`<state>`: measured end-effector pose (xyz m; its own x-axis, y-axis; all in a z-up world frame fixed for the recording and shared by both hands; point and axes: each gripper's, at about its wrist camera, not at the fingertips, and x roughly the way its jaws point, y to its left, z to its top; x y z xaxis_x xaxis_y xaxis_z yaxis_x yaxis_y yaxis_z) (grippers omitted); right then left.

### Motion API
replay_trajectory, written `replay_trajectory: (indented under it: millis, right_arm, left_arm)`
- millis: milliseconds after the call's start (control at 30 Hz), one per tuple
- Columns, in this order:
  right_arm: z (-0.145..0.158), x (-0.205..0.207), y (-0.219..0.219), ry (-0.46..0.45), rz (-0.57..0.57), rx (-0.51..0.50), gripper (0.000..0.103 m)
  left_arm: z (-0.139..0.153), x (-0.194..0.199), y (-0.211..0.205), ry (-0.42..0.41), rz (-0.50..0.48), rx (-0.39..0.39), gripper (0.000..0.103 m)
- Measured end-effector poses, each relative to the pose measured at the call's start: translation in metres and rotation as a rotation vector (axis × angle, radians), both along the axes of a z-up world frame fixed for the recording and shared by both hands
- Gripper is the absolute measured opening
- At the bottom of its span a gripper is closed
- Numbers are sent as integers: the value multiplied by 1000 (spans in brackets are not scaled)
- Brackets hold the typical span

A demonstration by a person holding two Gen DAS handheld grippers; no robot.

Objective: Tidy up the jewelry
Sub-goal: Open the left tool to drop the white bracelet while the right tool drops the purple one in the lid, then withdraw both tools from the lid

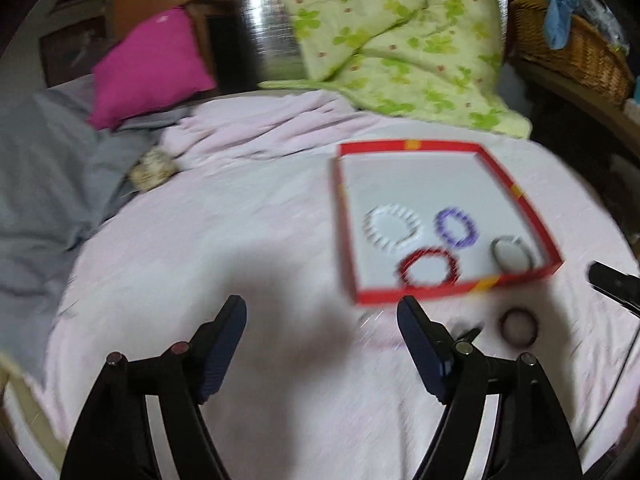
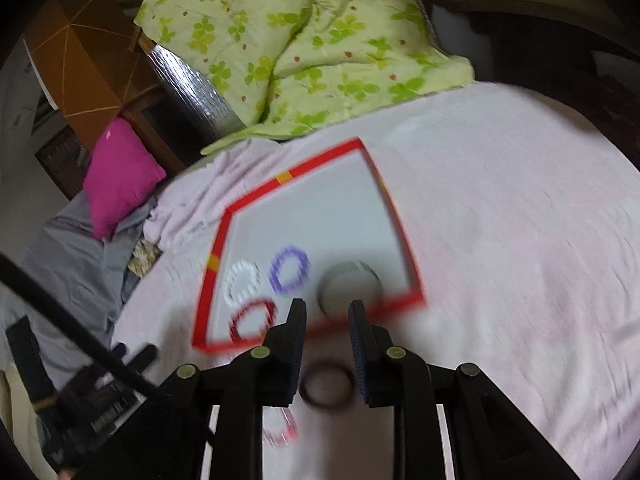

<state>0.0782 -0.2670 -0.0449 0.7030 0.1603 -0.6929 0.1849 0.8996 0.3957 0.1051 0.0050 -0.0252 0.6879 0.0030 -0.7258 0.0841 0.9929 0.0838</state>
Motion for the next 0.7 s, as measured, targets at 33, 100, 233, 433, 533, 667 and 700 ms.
replay_trajectory:
  millis: [33, 100, 233, 433, 533, 667, 700]
  right_arm:
    - [-2, -9, 1, 16, 7, 3, 25]
    - [-4, -25, 2, 25, 18, 10, 25]
    - [2, -60, 14, -14, 44, -32, 34]
    - [17, -79, 34, -123, 62, -136, 72]
    - [22, -77, 43, -150, 77, -163, 60]
    - [14, -66, 50, -121, 92, -183, 53]
    - [10, -62, 49, -109, 91, -169, 53]
  left_arm:
    - [-2, -8, 4, -3, 16, 12, 79]
    - [-4, -26, 11, -26, 27, 12, 79]
    - [3, -50, 18, -83, 12, -8, 79]
    - [4, -52, 19, -119, -2, 16, 79]
    - [4, -48, 20, -117, -8, 13, 79]
    - [3, -43, 20, -117, -8, 13, 79]
    - [2, -41, 20, -113, -9, 11, 79]
